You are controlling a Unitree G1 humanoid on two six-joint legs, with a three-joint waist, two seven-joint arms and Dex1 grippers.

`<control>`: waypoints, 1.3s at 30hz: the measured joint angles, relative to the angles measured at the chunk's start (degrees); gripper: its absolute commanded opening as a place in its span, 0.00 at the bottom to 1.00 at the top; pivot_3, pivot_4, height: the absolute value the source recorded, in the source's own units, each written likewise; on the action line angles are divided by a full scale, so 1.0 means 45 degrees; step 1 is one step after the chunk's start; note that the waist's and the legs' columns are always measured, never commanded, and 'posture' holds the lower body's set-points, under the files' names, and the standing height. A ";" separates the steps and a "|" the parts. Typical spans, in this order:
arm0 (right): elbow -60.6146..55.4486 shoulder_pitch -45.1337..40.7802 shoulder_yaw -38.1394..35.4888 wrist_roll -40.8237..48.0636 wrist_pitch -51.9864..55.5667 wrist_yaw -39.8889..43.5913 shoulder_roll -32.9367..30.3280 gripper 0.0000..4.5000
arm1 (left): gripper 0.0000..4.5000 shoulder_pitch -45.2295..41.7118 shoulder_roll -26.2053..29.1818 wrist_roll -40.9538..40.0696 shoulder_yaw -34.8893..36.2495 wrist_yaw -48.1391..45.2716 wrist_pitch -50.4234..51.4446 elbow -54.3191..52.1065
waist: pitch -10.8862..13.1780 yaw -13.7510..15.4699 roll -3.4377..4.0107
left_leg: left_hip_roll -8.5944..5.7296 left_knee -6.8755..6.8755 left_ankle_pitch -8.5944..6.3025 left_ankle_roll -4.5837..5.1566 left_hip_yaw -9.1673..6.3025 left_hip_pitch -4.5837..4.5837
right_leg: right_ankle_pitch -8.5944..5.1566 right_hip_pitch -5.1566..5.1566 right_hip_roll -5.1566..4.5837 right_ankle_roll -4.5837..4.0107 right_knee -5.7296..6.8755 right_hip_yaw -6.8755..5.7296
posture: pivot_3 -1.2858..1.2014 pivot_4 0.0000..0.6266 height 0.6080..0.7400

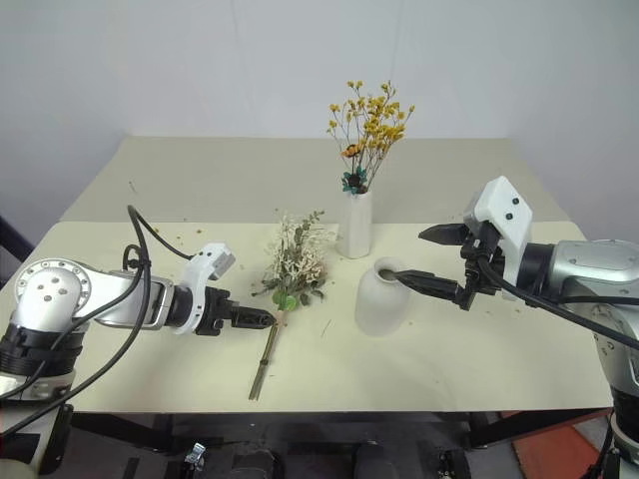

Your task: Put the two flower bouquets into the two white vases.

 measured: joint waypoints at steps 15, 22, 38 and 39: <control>-0.2131 0.1932 -0.2128 0.1483 0.0742 -0.2277 0.0081 1.00 | 0.91 -0.3036 -0.2274 0.1831 -0.2213 -0.1307 0.0815 0.4796 | -0.0003 0.0205 -0.0006 | -0.0013 -0.0001 0.0000 0.0000 -0.0002 -0.0035 | 0.0018 -0.0012 -0.0001 -0.0033 -0.0028 -0.0012 | 0.52 0.24 1.00; -0.2557 0.2346 -0.2224 0.1780 0.0739 -0.3011 0.0188 1.00 | 0.44 -0.3606 -0.3220 0.4444 -0.1626 -0.2420 0.1792 0.5750 | -0.0005 0.0255 -0.0008 | -0.0015 0.0000 0.0000 0.0000 -0.0003 -0.0034 | 0.0000 -0.0005 -0.0006 -0.0003 -0.0032 -0.0012 | 0.52 0.24 1.00; -0.2377 0.2633 -0.2115 0.2013 0.0331 -0.2460 -0.0109 1.00 | 0.02 -0.2665 -0.4223 0.7274 0.0588 -0.3820 0.1848 0.4029 | -0.0005 0.0195 -0.0009 | -0.0013 -0.0002 0.0000 -0.0001 -0.0003 -0.0045 | 0.0002 -0.0015 -0.0006 -0.0003 -0.0037 -0.0010 | 0.52 0.24 1.00; -0.2375 0.2860 -0.2119 0.2008 0.0224 -0.2227 -0.0209 1.00 | 0.02 -0.2414 -0.4178 0.7367 0.1021 -0.3904 0.1724 0.3432 | -0.0005 0.0205 -0.0010 | -0.0012 -0.0002 0.0000 -0.0001 -0.0004 -0.0048 | 0.0004 -0.0016 -0.0006 -0.0006 -0.0037 -0.0012 | 0.52 0.24 1.00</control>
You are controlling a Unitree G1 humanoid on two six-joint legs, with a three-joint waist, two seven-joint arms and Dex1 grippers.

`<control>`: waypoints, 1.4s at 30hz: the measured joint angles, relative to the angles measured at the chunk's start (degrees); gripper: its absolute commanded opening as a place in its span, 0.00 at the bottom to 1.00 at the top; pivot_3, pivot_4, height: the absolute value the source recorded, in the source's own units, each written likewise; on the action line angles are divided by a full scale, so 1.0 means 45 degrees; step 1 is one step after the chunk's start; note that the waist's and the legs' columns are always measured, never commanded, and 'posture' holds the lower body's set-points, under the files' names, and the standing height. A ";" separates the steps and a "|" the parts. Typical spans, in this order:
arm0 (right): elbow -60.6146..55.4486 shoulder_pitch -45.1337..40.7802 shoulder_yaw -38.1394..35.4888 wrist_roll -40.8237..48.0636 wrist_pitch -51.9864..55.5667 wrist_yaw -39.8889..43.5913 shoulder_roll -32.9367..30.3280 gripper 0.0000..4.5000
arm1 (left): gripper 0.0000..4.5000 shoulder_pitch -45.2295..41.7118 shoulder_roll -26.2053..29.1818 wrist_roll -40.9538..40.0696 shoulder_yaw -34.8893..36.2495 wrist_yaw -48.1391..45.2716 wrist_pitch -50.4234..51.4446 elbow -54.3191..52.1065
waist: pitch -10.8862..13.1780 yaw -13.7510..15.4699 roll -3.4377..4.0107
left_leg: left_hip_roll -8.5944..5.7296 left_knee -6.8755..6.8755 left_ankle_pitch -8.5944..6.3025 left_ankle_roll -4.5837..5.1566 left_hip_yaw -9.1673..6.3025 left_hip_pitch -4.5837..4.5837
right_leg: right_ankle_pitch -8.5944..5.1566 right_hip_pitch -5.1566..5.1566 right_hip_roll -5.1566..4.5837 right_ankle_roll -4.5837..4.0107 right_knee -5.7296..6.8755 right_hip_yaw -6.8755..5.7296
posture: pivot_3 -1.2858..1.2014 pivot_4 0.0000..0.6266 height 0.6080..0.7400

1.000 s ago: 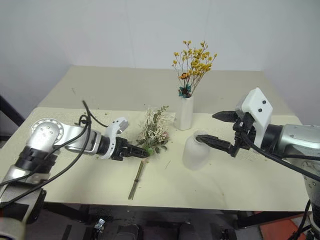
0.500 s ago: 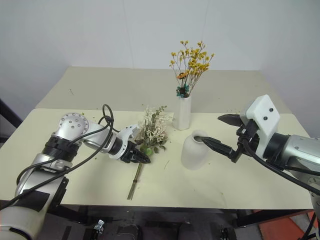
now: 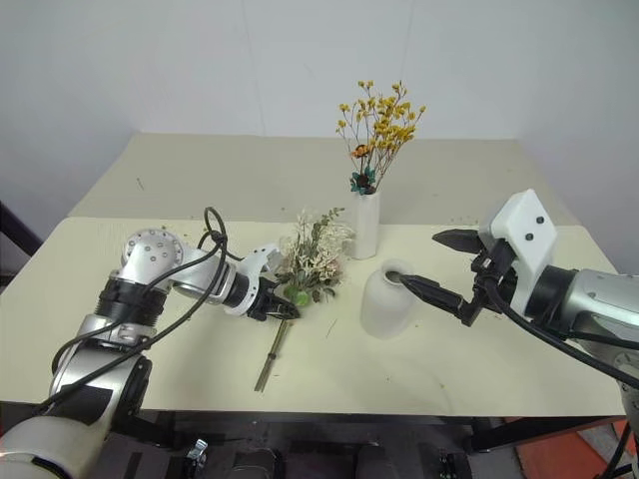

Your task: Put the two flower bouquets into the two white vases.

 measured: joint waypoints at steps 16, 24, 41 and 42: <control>0.0258 0.1998 -0.1270 -0.0477 -0.0933 0.1505 -0.0566 1.00 | 0.02 -0.0097 0.2986 0.1528 0.4694 -0.6282 -0.5396 -0.4674 | -0.0006 0.0255 -0.0013 | 0.0000 0.0013 0.0002 -0.0005 0.0004 0.0003 | -0.0003 0.0031 -0.0007 0.0011 -0.0027 -0.0013 | 0.52 0.24 1.00; -0.0031 0.3050 -0.2543 -0.0547 -0.1010 0.1124 -0.0246 1.00 | 0.02 -0.1214 -0.0952 0.2886 0.3271 -1.1097 -0.9559 -0.2973 | -0.0016 0.0255 -0.0024 | -0.0001 0.0019 0.0003 -0.0004 0.0006 0.0004 | 0.0001 0.0043 -0.0002 0.0010 -0.0027 -0.0010 | 0.52 0.24 1.00; -0.2922 0.6798 -0.6678 0.0258 -0.0049 -0.0434 0.1404 1.00 | 0.02 -0.2812 -0.4712 0.7337 0.0550 -1.8384 -1.4660 0.3160 | -0.0015 0.0032 -0.0026 | -0.0001 0.0023 -0.0002 0.0004 0.0006 -0.0016 | -0.0004 0.0031 0.0002 0.0029 -0.0037 0.0001 | 0.52 0.24 1.00; -0.3024 0.6951 -0.6808 0.0302 -0.0017 -0.0460 0.1441 1.00 | 0.02 -0.2887 -0.4764 0.7461 0.0555 -1.8536 -1.4861 0.3378 | -0.0015 0.0028 -0.0026 | -0.0001 0.0023 -0.0002 0.0005 0.0008 -0.0014 | -0.0005 0.0030 0.0002 0.0030 -0.0037 0.0003 | 0.52 0.24 1.00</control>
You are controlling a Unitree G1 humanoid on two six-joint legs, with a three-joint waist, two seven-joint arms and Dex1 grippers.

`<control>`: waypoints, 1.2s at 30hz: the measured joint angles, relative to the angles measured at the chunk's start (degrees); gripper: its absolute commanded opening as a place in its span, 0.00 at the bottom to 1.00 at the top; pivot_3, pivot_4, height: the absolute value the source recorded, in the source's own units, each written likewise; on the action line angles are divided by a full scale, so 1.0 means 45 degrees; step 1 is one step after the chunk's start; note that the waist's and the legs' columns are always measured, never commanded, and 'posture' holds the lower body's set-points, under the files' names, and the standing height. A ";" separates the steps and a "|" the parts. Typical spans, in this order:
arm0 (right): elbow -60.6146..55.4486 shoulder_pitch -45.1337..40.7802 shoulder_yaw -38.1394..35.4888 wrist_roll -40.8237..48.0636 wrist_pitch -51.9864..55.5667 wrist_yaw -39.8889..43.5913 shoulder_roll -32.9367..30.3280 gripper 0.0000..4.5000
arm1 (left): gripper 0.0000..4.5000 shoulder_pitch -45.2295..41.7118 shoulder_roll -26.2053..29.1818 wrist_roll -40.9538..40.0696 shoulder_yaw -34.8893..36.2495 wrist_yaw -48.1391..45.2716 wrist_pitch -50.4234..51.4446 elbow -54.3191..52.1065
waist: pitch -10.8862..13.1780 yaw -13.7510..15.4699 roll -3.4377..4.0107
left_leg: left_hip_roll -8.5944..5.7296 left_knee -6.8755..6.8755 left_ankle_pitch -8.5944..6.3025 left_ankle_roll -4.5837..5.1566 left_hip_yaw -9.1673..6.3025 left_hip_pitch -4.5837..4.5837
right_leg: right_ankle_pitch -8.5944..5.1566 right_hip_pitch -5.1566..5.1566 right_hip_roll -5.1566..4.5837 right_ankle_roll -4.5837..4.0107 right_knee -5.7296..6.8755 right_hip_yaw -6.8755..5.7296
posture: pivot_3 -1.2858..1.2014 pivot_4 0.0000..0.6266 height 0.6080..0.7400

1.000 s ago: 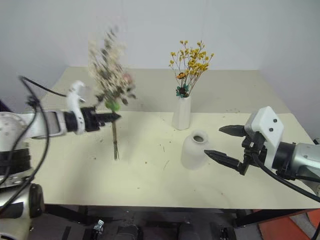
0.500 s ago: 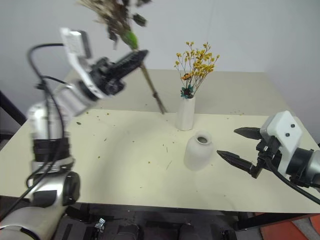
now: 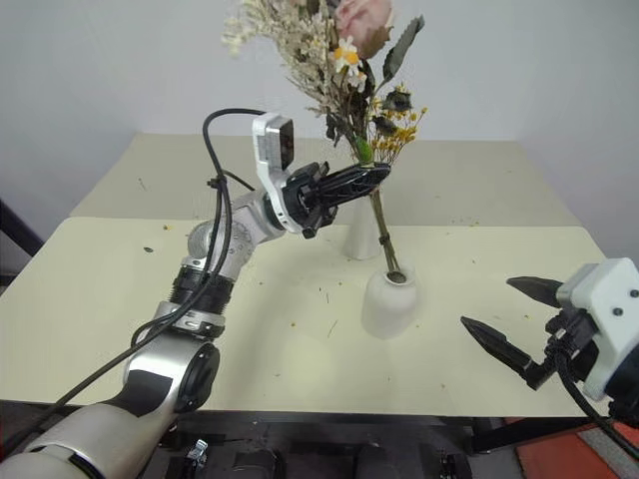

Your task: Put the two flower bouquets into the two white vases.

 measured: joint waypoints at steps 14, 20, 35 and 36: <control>-0.0365 0.0435 -0.0587 0.0314 -0.0275 -0.0866 0.0241 1.00 | 0.02 -0.0052 -0.0847 0.2779 -0.0648 -0.1486 -0.2831 0.1292 | 0.0001 0.0009 -0.0001 | 0.0001 -0.0001 0.0000 0.0000 -0.0001 0.0003 | 0.0000 0.0002 0.0000 0.0006 -0.0001 0.0001 | 0.52 0.24 1.00; -0.0104 0.0044 -0.0025 0.0177 -0.0528 -0.1184 0.0211 1.00 | 0.02 -0.0031 -0.1102 0.3461 -0.0728 -0.1437 -0.3569 0.2077 | 0.0001 0.0020 -0.0001 | 0.0000 -0.0001 0.0000 0.0000 -0.0001 0.0001 | -0.0001 0.0001 0.0000 0.0007 -0.0001 0.0001 | 0.52 0.24 1.00; 0.0075 -0.0094 0.0673 -0.0149 -0.0802 -0.1368 0.0223 1.00 | 0.38 -0.0031 -0.1691 0.4987 -0.1183 -0.1002 -0.4161 0.3397 | 0.0001 0.0021 -0.0002 | 0.0001 -0.0002 0.0000 0.0001 -0.0002 0.0002 | 0.0000 -0.0001 0.0001 0.0010 0.0001 0.0001 | 0.52 0.24 1.00; 0.0056 -0.0006 0.0674 -0.0147 -0.0813 -0.1337 0.0231 1.00 | 0.43 -0.0031 -0.1670 0.4991 -0.1184 -0.1026 -0.4100 0.3397 | 0.0001 0.0022 -0.0002 | 0.0001 -0.0002 0.0000 0.0000 -0.0002 0.0002 | 0.0000 -0.0001 0.0001 0.0010 0.0001 0.0001 | 0.52 0.24 1.00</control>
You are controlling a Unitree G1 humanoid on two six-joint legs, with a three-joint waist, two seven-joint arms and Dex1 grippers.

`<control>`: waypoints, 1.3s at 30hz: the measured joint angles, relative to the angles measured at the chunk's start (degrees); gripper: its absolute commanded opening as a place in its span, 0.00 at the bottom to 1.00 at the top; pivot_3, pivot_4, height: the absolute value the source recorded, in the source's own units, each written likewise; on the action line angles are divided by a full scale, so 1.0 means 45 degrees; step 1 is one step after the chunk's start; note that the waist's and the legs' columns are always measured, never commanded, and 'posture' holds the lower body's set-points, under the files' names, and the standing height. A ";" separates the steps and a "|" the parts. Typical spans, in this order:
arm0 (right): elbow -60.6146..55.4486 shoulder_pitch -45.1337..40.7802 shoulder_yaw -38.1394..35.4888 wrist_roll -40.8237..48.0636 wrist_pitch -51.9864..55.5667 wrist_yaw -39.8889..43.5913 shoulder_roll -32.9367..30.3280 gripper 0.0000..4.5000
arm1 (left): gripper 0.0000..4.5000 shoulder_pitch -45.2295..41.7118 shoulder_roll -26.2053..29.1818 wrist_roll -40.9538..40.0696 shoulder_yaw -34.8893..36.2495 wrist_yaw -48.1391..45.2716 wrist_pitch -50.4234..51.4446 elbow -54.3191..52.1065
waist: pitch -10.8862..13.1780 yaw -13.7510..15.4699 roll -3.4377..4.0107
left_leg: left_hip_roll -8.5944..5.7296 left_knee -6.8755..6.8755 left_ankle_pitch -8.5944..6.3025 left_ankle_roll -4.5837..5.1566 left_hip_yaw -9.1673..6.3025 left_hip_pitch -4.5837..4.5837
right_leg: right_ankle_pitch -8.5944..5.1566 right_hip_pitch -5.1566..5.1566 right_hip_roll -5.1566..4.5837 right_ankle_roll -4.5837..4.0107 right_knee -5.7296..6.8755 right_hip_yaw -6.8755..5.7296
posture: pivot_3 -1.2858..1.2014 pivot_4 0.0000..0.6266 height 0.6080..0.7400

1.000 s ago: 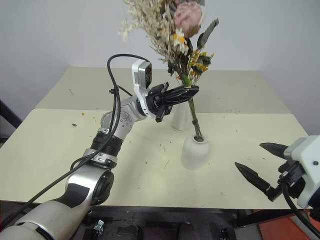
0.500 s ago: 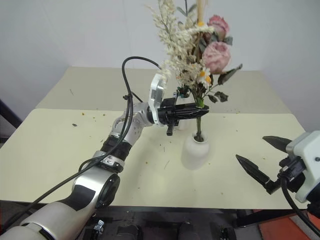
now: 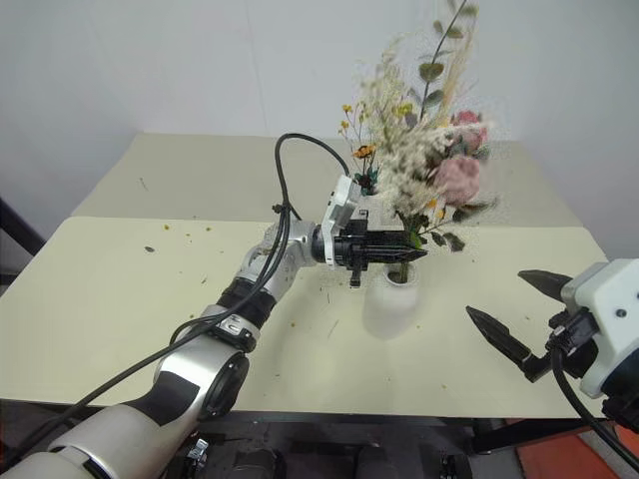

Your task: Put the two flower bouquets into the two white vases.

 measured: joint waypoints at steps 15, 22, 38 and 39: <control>0.0268 0.0036 0.0275 -0.0130 -0.0233 0.0267 -0.0060 1.00 | 0.99 0.0021 0.1492 0.1634 -0.1446 -0.1209 -0.0915 -0.1319 | -0.0001 -0.0006 0.0001 | 0.0001 0.0001 0.0000 0.0000 0.0000 0.0001 | 0.0001 0.0002 0.0000 0.0001 0.0000 0.0001 | 0.52 0.24 1.00; 0.0522 -0.0251 0.0794 -0.0288 -0.0306 0.0261 -0.0144 1.00 | 0.99 -0.1615 0.2621 0.2659 -0.2053 -0.0971 0.0699 -0.1333 | 0.0000 -0.0035 0.0001 | 0.0002 -0.0003 -0.0001 0.0001 -0.0001 -0.0005 | -0.0001 -0.0006 0.0002 0.0007 -0.0001 0.0001 | 0.52 0.24 1.00; 0.2126 0.0373 -0.0046 -0.1270 -0.0822 0.2281 -0.0844 1.00 | 0.99 0.0064 0.7972 0.1141 -0.0404 -0.2858 0.3116 -0.5278 | -0.0001 -0.0162 0.0009 | 0.0018 -0.0011 0.0000 0.0001 0.0000 0.0009 | -0.0002 -0.0009 0.0005 0.0004 0.0020 -0.0001 | 0.52 0.24 1.00; 0.2224 0.0580 -0.0336 -0.1378 -0.0947 0.2648 -0.0876 1.00 | 0.99 0.0348 0.8429 0.0940 -0.0061 -0.2841 0.3220 -0.5425 | -0.0001 -0.0162 0.0009 | 0.0022 -0.0012 -0.0001 0.0001 0.0000 0.0012 | -0.0003 -0.0009 0.0009 0.0003 0.0022 -0.0004 | 0.52 0.24 1.00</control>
